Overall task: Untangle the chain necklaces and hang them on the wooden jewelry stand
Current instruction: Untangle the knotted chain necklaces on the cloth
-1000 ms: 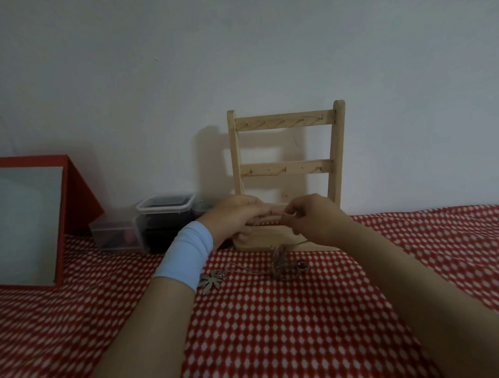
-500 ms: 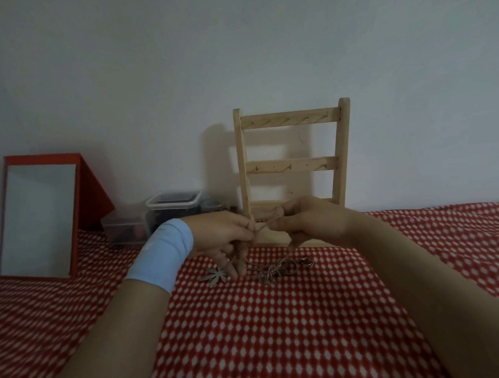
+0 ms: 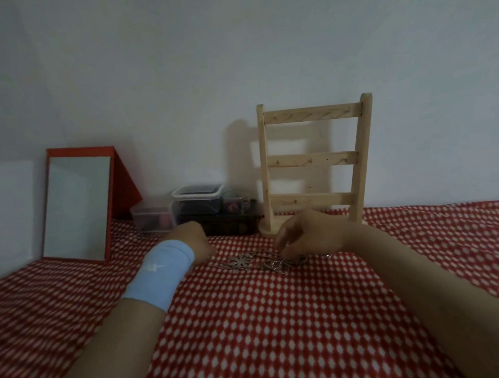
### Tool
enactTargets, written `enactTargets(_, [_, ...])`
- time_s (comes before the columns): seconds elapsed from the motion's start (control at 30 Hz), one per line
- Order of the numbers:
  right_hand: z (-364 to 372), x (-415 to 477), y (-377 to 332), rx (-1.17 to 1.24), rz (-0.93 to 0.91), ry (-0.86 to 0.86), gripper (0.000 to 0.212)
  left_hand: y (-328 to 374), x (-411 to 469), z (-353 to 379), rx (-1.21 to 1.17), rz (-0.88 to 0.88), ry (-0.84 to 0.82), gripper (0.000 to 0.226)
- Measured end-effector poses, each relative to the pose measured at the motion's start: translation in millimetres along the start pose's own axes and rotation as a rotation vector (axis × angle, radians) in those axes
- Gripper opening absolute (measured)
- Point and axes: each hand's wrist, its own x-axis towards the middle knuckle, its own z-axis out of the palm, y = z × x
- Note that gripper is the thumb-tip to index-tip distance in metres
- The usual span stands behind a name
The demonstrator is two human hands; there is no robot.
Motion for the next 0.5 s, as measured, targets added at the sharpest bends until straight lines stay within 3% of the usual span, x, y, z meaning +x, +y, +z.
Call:
enactTargets(0.07, [3.2, 3.4, -5.3, -0.198, 0.022, -0.073, 0.022, 16.1, -5.2, 0.5, 0.033, 0.202, 0.097, 0.020])
enactTargets(0.17, [6.9, 14.3, -8.0, -0.319, 0.052, -0.068, 0.023, 40.1, -15.9, 10.7, -0.117, 0.458, -0.033, 0.024])
enactTargets(0.23, [6.4, 21.5, -8.4, -0.355, 0.066, -0.072, 0.014, 46.7, -14.7, 25.1, -0.035, 0.516, -0.149, 0.029])
enactTargets(0.33, [-1.0, 27.2, -14.7, -0.365, 0.069, -0.104, 0.012, 44.7, -7.0, 39.9, 0.014, 0.537, -0.142, 0.030])
enactTargets(0.4, [-6.6, 29.8, -21.5, -0.309, 0.073, -0.104, 0.012, 42.7, -4.5, 42.4, -0.040, 0.531, -0.117, 0.022])
enactTargets(0.5, [-10.6, 32.1, -18.8, 0.125, 0.106, -0.056, 0.022, 42.8, -2.4, 39.0, -0.195, 0.500, -0.101, 0.024])
